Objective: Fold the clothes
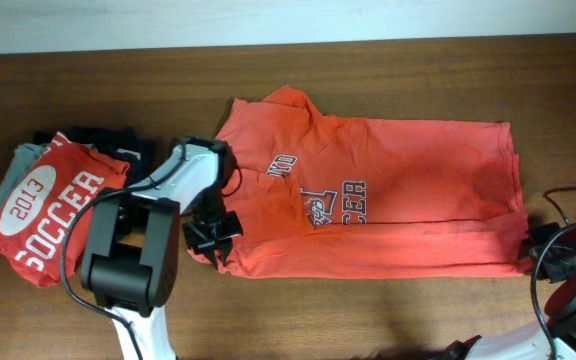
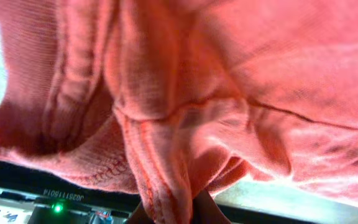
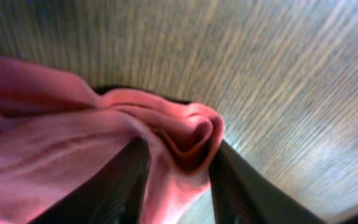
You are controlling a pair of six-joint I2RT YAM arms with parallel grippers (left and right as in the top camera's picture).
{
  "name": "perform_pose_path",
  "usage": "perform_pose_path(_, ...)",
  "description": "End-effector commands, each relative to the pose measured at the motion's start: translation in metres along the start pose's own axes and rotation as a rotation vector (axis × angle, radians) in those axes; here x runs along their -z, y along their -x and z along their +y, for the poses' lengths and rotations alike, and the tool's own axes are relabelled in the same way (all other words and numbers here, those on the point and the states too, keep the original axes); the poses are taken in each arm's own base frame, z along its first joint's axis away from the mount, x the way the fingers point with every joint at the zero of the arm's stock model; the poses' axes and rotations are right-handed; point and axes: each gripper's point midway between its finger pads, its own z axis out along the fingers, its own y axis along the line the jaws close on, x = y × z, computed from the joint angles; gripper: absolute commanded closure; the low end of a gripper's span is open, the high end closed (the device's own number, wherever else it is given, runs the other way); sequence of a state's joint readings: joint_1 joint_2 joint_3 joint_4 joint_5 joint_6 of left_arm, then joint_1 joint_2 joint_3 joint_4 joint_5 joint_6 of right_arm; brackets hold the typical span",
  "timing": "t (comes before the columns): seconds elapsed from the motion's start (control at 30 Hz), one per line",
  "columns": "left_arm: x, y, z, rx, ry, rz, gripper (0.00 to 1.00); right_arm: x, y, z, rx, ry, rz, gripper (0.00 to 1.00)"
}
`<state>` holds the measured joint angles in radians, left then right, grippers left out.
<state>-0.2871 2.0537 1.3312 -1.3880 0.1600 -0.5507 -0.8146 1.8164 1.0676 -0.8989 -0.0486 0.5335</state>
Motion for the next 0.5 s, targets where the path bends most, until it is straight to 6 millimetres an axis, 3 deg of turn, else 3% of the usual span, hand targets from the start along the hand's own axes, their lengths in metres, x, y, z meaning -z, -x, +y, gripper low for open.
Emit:
perform_pose_path(0.0,-0.007,-0.005,0.005,0.013,0.050,0.030,0.85,0.025,0.015,0.008,0.008,0.028,-0.078,0.54)
perform_pose_path(0.07,-0.006,-0.006,0.011,0.014,0.080,0.026,0.83,0.034,0.018,0.010,0.008,0.035,-0.090,0.49)
perform_pose_path(0.2,-0.004,-0.003,0.023,0.019,0.136,0.003,0.71,0.052,0.025,0.016,0.013,0.054,-0.123,0.45)
perform_pose_path(0.47,-0.001,0.004,0.041,0.064,0.152,0.005,0.66,0.064,0.030,0.019,0.023,0.070,-0.152,0.44)
